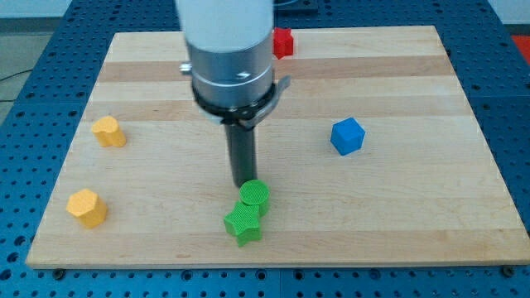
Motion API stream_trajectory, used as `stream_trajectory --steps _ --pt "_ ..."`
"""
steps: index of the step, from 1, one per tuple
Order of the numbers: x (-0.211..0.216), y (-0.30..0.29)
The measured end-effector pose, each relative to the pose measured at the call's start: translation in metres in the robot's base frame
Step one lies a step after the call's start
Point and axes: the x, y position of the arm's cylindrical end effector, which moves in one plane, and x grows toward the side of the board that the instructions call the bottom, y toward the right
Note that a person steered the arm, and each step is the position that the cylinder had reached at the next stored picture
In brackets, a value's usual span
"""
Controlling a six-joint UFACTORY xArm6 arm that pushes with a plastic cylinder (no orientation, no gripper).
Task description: Place your arm below the yellow blocks
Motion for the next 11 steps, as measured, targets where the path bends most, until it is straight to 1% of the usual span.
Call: stream_trajectory --steps 1,2,3,4,5,6,7,8,9,10,11 --pt "-0.007 -0.041" --pt "0.04 -0.115" --pt "0.096 -0.14" --pt "0.062 -0.204" --pt "0.031 -0.223" --pt "0.037 -0.219" --pt "0.056 -0.2" --pt "0.027 -0.173" --pt "-0.018 -0.165" --pt "-0.037 -0.159" --pt "-0.033 -0.151"
